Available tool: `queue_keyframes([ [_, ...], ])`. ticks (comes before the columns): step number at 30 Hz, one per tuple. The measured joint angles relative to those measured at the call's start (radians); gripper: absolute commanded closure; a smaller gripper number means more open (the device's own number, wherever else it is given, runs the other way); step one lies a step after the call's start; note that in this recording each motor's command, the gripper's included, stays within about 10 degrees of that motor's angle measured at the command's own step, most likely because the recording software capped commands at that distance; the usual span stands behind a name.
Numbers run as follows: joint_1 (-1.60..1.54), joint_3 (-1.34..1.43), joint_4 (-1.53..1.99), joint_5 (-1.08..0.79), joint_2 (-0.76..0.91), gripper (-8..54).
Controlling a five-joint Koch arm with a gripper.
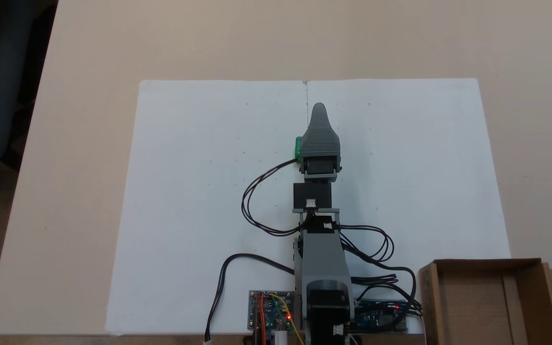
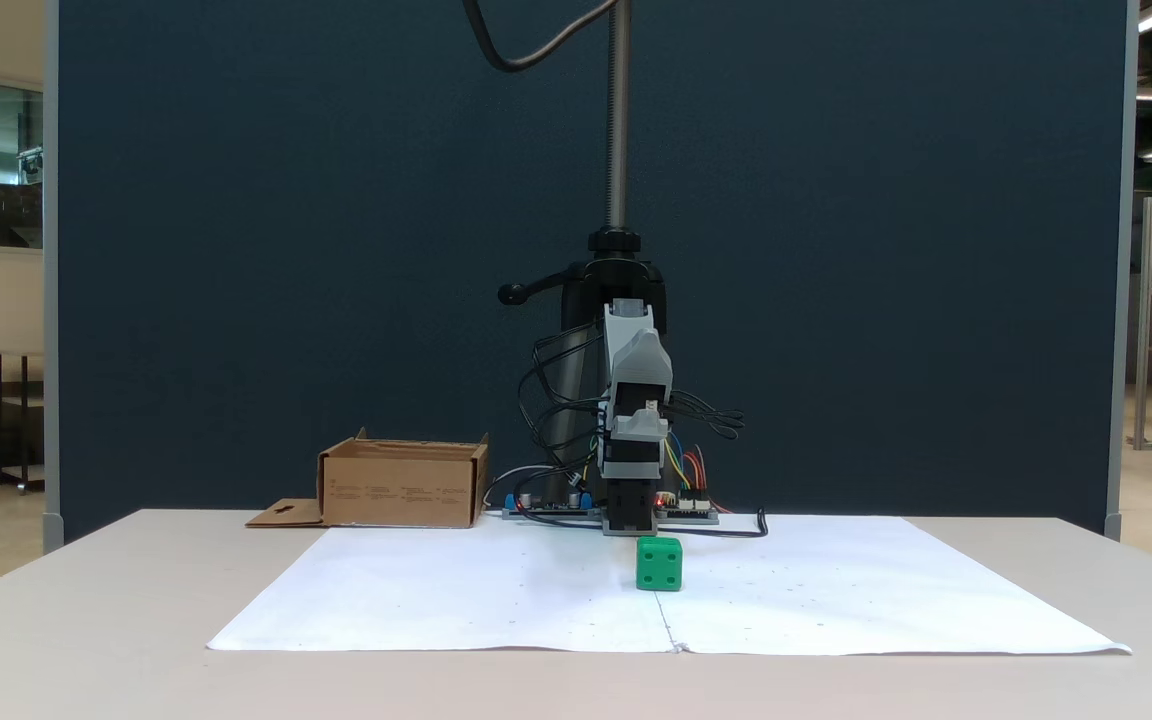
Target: Grasp a green dice and put it in the bin.
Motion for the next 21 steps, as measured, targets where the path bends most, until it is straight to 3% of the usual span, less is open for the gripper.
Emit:
queue_keyframes([
  [5, 0.011, 0.0, 0.222, 0.0, 0.0, 2.3],
  [21, 0.005, 0.0, 0.333, 0.0, 0.0, 2.3],
])
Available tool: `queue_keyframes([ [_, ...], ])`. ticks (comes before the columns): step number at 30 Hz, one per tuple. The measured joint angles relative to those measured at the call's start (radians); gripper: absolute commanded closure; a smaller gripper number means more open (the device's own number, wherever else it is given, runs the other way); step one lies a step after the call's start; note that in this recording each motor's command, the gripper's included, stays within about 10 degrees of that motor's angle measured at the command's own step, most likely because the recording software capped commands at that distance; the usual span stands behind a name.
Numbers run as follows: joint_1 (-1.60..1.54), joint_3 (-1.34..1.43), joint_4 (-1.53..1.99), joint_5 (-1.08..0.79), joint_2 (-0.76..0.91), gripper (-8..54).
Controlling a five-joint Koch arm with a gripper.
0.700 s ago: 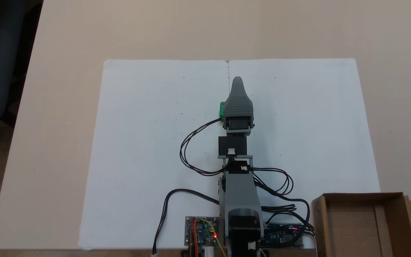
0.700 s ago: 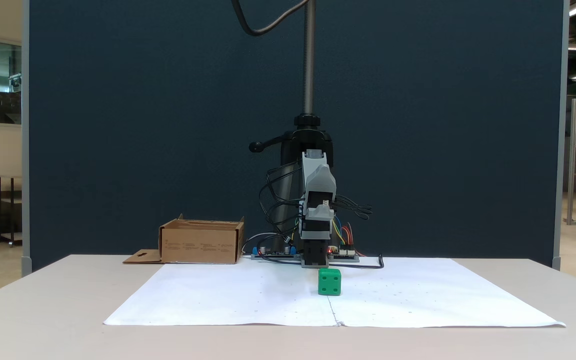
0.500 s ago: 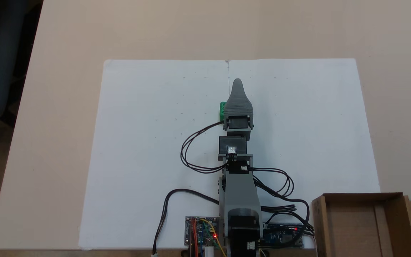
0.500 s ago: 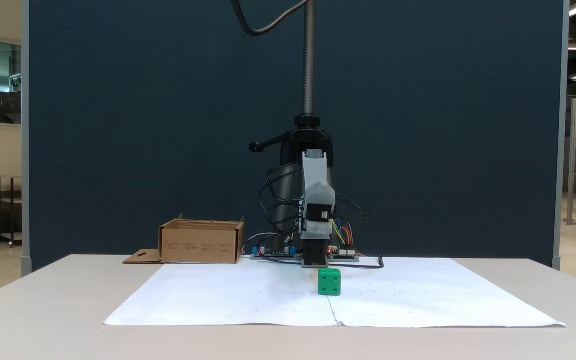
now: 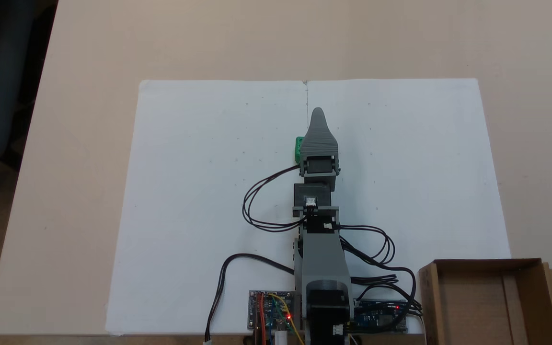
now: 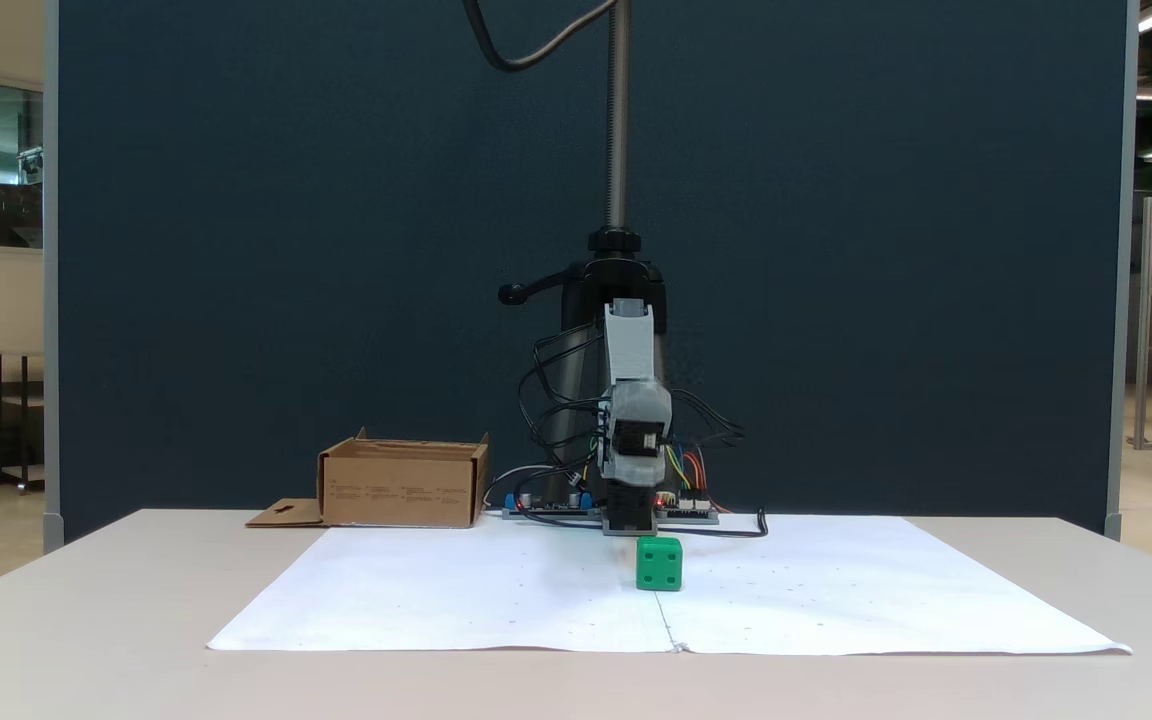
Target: Grasp a green dice and put it in the bin.
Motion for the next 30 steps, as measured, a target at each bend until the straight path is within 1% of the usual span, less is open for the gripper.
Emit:
queue_keyframes([
  [7, 0.029, -0.095, 0.282, 0.0, 0.0, 1.3],
  [14, 0.097, -0.416, 0.778, 0.0, 0.0, 1.2],
  [17, 0.097, -0.505, 0.946, 0.0, 0.0, 1.2],
  [26, -0.015, -0.818, 1.466, 0.002, 0.0, 1.8],
  [30, -0.026, -0.939, 1.674, 0.054, -0.002, 2.3],
])
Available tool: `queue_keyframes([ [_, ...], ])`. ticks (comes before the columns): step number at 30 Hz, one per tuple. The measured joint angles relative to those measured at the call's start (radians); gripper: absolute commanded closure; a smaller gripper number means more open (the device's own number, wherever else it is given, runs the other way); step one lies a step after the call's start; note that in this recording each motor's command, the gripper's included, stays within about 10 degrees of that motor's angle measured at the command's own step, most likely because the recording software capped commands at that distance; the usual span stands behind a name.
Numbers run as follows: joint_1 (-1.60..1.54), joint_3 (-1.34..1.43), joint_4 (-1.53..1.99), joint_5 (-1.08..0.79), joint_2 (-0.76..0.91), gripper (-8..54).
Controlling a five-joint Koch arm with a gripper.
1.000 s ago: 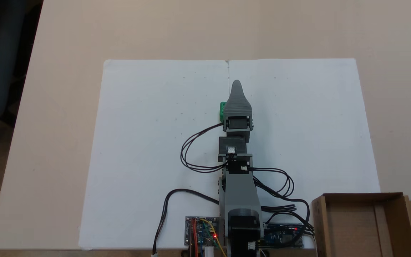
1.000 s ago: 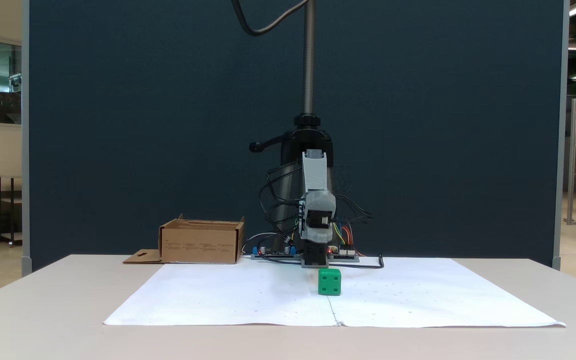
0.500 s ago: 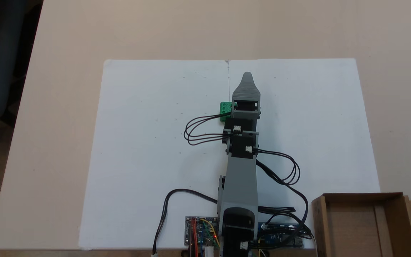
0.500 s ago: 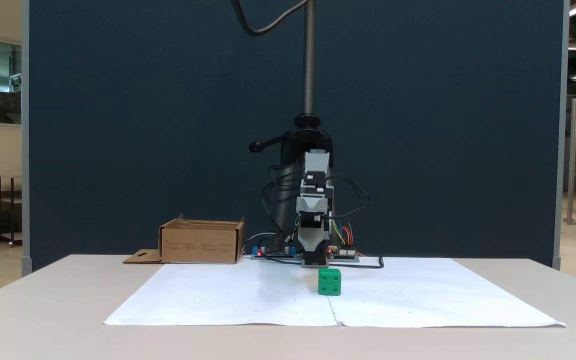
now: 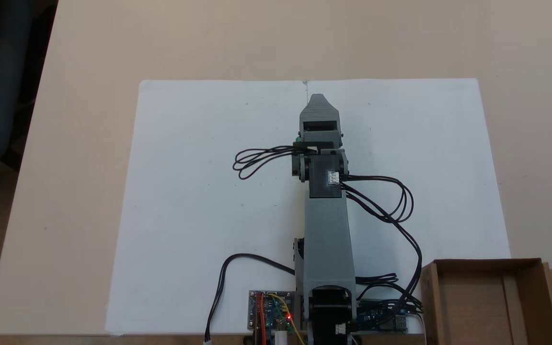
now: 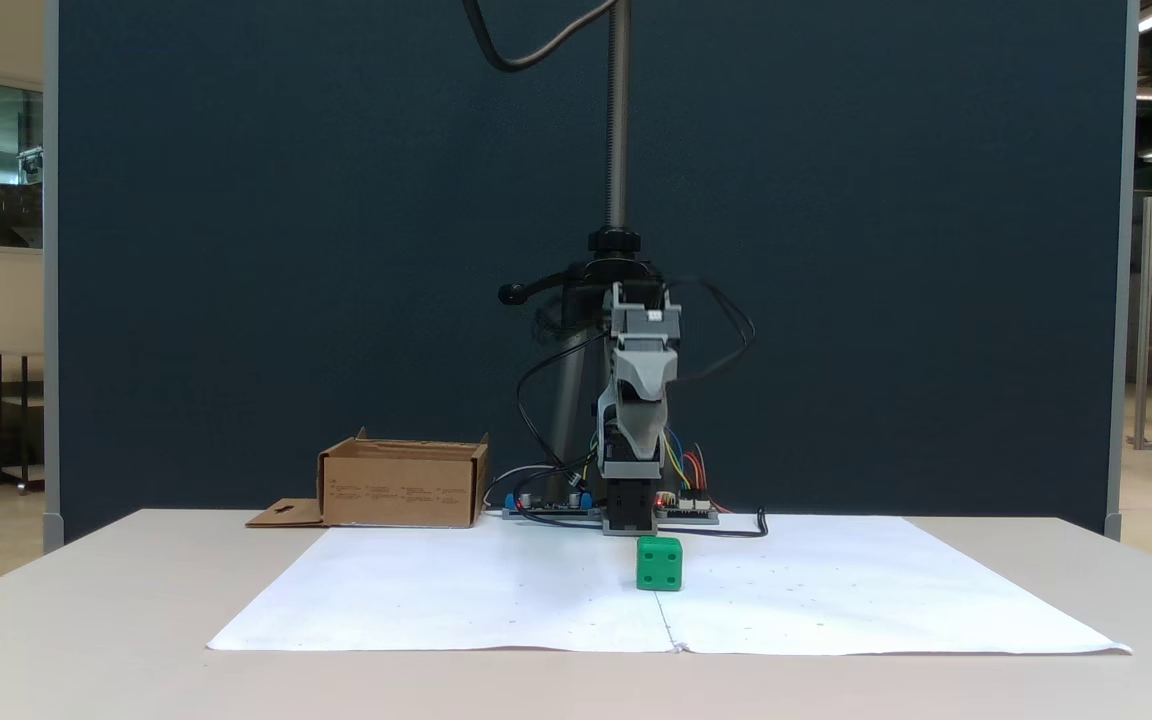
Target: Grasp a green dice and put it in the bin.
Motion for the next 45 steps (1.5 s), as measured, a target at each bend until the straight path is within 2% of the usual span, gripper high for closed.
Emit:
queue_keyframes([
  [4, 0.0, -0.077, 0.206, 0.046, -0.028, 2.3],
  [11, 0.002, -0.23, 0.486, 0.101, -0.213, 2.4],
  [31, -0.078, -0.31, 0.5, 0.181, -0.537, 2.3],
  [45, -0.078, -0.36, 0.413, 0.181, -0.649, 2.4],
])
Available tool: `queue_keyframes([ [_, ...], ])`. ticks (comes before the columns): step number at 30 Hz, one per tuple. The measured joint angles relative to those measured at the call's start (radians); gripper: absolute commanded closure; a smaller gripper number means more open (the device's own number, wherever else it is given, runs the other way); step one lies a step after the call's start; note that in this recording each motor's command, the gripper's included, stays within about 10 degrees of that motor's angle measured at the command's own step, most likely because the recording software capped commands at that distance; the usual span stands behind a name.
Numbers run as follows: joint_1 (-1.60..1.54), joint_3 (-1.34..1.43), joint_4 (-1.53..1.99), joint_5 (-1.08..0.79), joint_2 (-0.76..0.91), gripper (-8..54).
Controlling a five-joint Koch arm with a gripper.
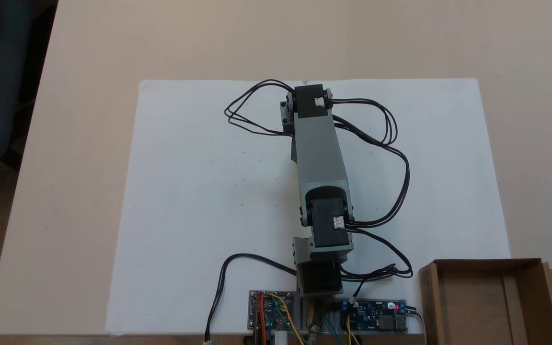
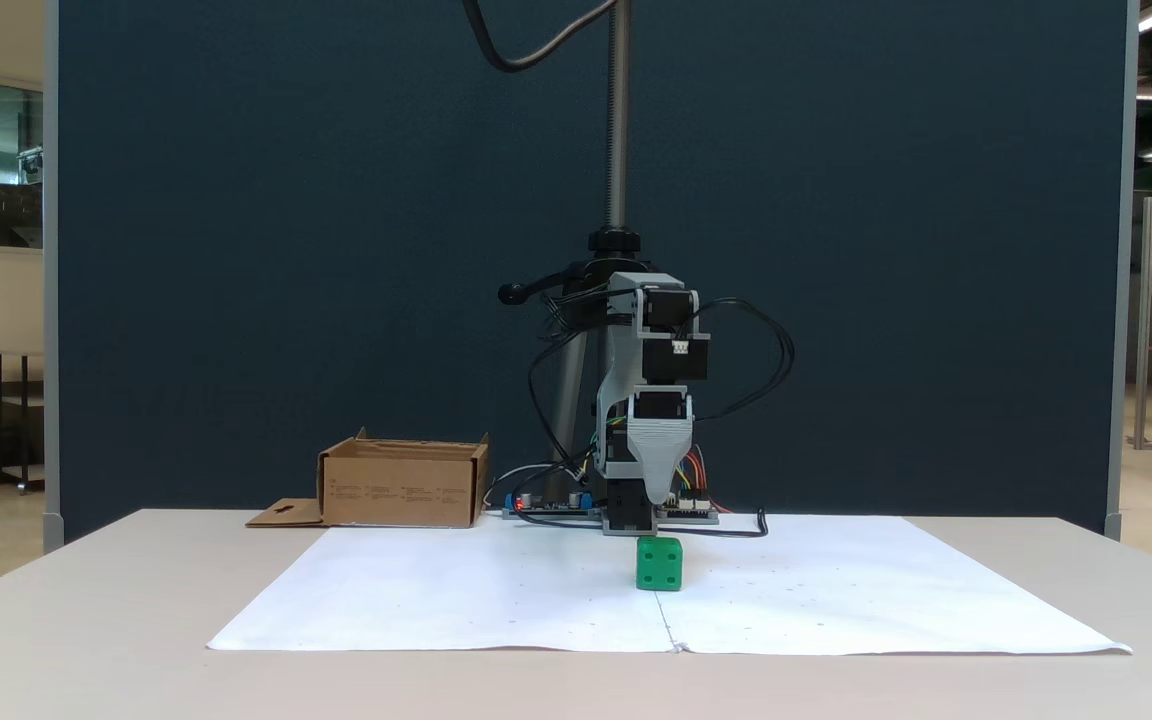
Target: Grasp a green dice and put it in the bin.
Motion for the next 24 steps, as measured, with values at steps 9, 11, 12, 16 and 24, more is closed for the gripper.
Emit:
queue_keyframes([
  [9, 0.002, 0.0, -0.081, 0.0, -0.101, 2.4],
  [11, 0.002, 0.0, -0.089, 0.0, -0.112, 2.4],
  [12, 0.0, 0.0, -0.091, 0.0, -0.117, 2.4],
  [16, 0.0, 0.0, -0.094, 0.0, -0.15, 2.4],
  [24, 0.0, 0.0, -0.095, 0.0, -0.192, 2.4],
])
